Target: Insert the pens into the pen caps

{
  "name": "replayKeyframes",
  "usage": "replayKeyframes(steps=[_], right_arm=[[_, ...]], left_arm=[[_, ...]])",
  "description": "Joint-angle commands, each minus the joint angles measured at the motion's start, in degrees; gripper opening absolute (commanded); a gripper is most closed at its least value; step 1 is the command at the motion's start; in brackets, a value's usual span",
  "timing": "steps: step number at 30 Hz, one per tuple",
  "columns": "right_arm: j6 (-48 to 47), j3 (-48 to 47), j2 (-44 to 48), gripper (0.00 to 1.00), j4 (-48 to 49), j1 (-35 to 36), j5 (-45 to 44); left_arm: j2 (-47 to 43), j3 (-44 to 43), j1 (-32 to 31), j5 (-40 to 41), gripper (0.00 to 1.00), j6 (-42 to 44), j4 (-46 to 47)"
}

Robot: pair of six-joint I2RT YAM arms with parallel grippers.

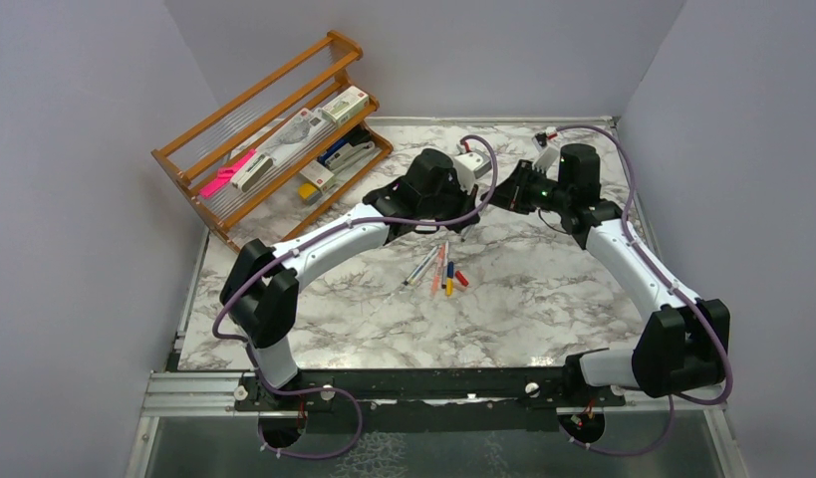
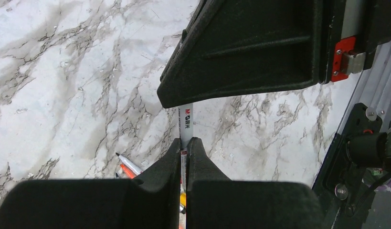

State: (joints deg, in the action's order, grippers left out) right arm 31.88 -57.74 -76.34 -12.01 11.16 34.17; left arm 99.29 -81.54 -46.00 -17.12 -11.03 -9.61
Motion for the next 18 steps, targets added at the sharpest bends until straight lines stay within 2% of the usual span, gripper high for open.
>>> replayKeyframes(steps=[1,2,4,5,8,10,13,14,15,16,18], right_arm=[[0.95,-1.54,-0.33,0.02,0.77,0.27,1.41],[1.37,-1.51,-0.17,0.02,1.19,0.25,1.79],[2.48,-1.34,0.17,0.02,2.47,0.27,3.17],[2.94,-1.25,0.24,0.02,3.04,0.27,3.78],[3.34,-1.24,0.28,0.02,4.00,0.27,5.48],[3.13,-1.16,0.37,0.02,3.85,0.20,5.77],[3.21,-1.00,0.78,0.02,3.69,0.27,5.89],[3.38,-0.93,0.89,0.02,3.74,0.27,6.13],[3.63,-0.94,0.98,0.02,3.88,0.27,6.37],[3.97,-0.83,1.00,0.02,4.04,0.27,6.69],[4.30,-0.64,1.12,0.02,4.18,0.27,7.05]], left_arm=[[0.61,-2.08,-0.10,-1.48,0.04,-0.44,1.24],[0.77,-2.25,-0.14,-2.51,0.14,-0.38,1.32],[1.31,-2.66,-0.10,-4.49,0.41,-0.05,1.45],[1.65,-2.88,-0.14,-5.00,0.46,-0.23,1.43],[2.19,-2.89,-0.14,-5.31,0.47,-0.55,1.76],[2.18,-2.69,-0.13,-4.82,0.44,-0.57,2.01],[2.32,-2.50,-0.12,-4.22,0.28,-0.57,2.21],[2.32,-2.44,-0.14,-4.11,0.20,-0.57,2.25],[2.39,-2.40,-0.09,-4.07,0.07,-0.64,2.26],[2.52,-2.32,-0.14,-4.14,0.00,-0.74,2.33],[2.75,-2.17,-0.14,-3.99,0.00,-0.75,2.26]])
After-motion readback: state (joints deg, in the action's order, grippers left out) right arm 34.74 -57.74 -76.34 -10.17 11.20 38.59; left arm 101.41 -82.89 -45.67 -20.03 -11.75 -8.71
